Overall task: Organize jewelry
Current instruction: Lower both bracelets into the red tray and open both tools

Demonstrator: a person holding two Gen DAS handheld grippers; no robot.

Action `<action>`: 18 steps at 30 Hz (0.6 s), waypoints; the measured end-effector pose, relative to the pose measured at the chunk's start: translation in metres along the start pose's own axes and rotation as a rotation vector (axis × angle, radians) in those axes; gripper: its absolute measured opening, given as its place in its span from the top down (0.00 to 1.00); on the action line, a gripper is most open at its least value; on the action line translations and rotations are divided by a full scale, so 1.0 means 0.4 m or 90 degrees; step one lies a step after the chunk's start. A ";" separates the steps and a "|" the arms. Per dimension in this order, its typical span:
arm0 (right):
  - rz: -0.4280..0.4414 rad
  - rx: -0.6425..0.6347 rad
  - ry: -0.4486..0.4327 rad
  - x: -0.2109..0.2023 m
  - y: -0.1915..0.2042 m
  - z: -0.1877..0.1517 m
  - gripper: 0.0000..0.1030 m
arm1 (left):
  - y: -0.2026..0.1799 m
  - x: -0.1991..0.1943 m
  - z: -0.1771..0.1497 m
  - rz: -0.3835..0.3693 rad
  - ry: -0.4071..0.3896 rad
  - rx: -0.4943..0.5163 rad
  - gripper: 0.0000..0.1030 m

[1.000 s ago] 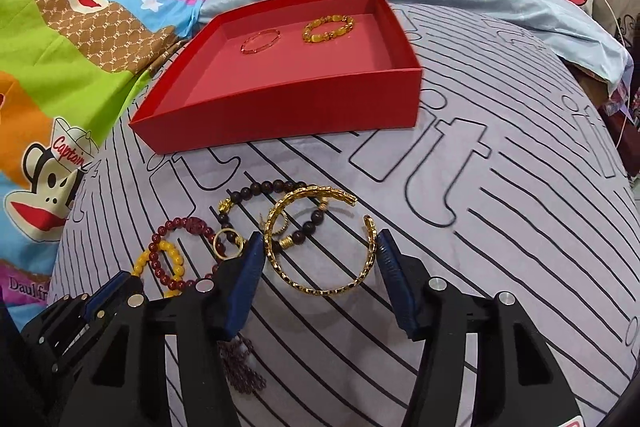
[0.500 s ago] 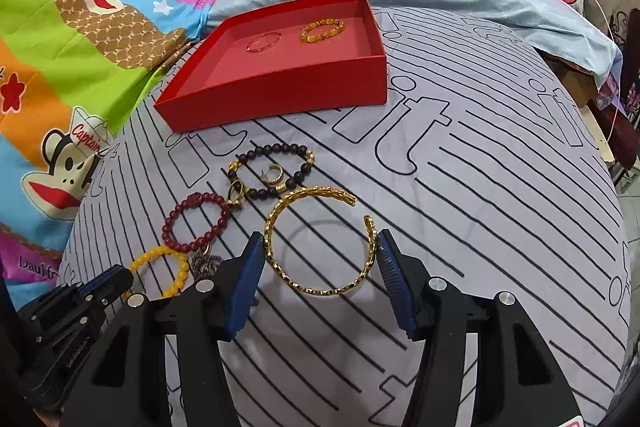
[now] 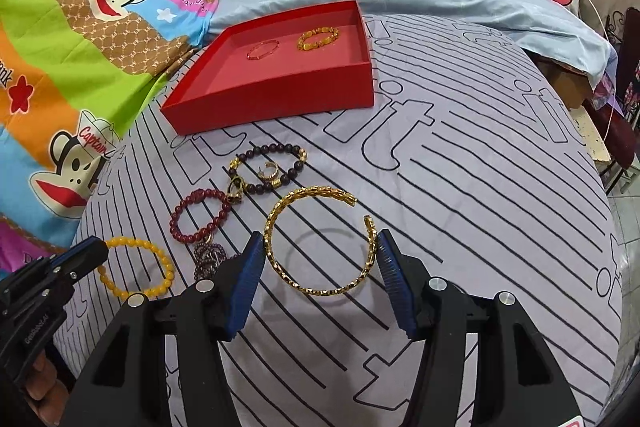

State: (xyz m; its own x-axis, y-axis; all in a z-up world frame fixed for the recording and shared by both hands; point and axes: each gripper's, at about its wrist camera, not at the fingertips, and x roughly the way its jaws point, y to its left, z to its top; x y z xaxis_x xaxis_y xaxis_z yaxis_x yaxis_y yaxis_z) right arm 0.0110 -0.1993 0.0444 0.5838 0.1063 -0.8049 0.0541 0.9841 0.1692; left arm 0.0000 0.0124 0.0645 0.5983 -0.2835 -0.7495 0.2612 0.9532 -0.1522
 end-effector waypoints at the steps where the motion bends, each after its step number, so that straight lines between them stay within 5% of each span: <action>1: 0.000 -0.001 -0.005 -0.002 0.001 0.008 0.47 | -0.006 -0.004 0.008 -0.002 -0.006 0.003 0.93; 10: 0.007 -0.008 -0.034 0.006 0.000 0.102 0.47 | -0.034 -0.008 0.143 -0.016 -0.060 0.025 0.93; 18: 0.012 -0.048 -0.071 0.046 0.021 0.269 0.47 | -0.062 0.032 0.336 -0.033 -0.124 0.054 0.93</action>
State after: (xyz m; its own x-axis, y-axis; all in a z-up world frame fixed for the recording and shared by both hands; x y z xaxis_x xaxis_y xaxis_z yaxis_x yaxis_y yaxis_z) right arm 0.1094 -0.2043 0.0924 0.6712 0.1125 -0.7326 -0.0168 0.9905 0.1368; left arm 0.1029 -0.0288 0.1454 0.7147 -0.3551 -0.6026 0.3536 0.9267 -0.1268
